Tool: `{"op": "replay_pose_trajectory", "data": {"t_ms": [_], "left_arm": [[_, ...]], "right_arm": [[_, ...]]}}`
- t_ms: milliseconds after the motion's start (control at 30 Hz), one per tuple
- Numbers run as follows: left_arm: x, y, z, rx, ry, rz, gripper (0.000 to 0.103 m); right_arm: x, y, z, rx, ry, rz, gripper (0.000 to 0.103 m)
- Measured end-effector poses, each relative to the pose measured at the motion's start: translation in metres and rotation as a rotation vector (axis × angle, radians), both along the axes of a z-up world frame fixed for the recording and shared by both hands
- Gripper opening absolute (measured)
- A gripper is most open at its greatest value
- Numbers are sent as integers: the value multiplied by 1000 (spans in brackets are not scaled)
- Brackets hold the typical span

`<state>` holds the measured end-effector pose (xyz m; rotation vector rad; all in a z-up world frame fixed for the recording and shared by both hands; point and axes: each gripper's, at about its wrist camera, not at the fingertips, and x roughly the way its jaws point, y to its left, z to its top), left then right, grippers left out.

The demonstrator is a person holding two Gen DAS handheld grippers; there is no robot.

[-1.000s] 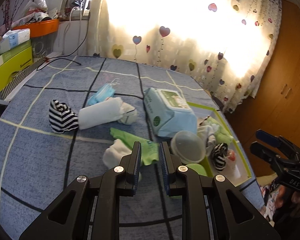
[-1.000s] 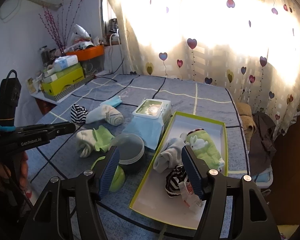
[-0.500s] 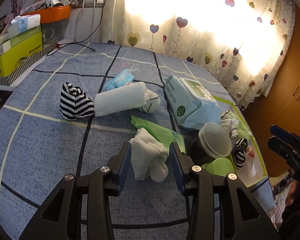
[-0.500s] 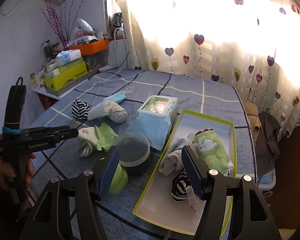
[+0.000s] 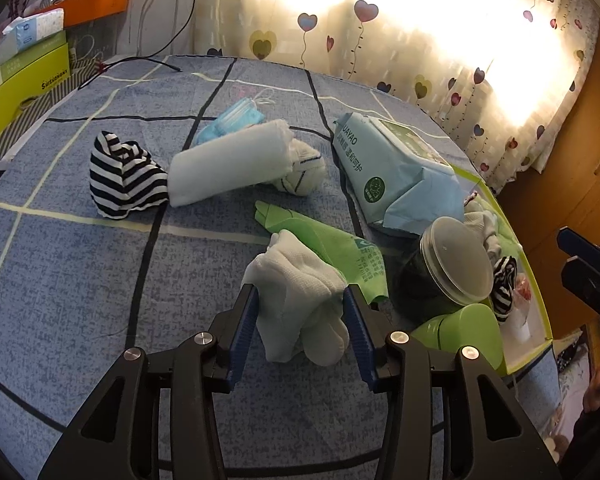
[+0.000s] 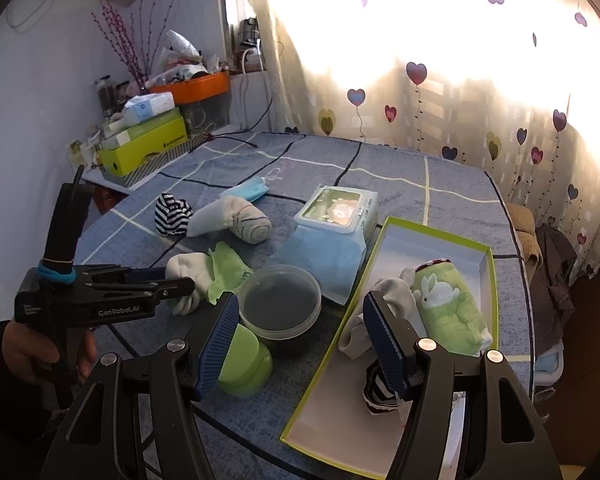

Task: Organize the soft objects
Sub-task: 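Grasp the white sock with the left gripper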

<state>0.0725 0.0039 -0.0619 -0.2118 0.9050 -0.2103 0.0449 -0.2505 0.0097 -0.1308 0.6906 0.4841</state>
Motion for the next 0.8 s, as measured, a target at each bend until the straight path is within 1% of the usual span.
{"op": "replay_pose_trajectory", "data": {"t_ms": [200, 233, 267, 300, 333, 400, 533, 567, 733, 800], "left_arm": [[0, 1, -4, -21, -16, 6, 45], [-1, 2, -4, -25, -19, 7, 43], [-1, 2, -4, -23, -23, 6, 35], [-2, 3, -4, -18, -26, 6, 30], [-3, 4, -4, -22, -29, 6, 29], [-5, 8, -2, -29, -37, 11, 19], [-11, 15, 6, -29, -64, 18, 13], [-12, 17, 7, -28, -69, 22, 7], [-17, 31, 13, -35, -90, 45, 7], [-18, 35, 14, -42, -91, 44, 7]], "right_arm": [[1, 2, -1, -5, 7, -1, 65], [2, 3, -2, -5, 8, -1, 65], [3, 4, -2, -6, 11, 0, 65], [4, 6, -2, -7, 13, 3, 65], [4, 8, -2, -9, 14, 7, 65], [6, 13, -2, -15, 14, 19, 65], [11, 30, -1, -39, 14, 74, 65], [13, 34, 0, -44, 14, 94, 65], [25, 63, 0, -86, 29, 196, 65], [31, 71, -1, -102, 38, 213, 65]]}}
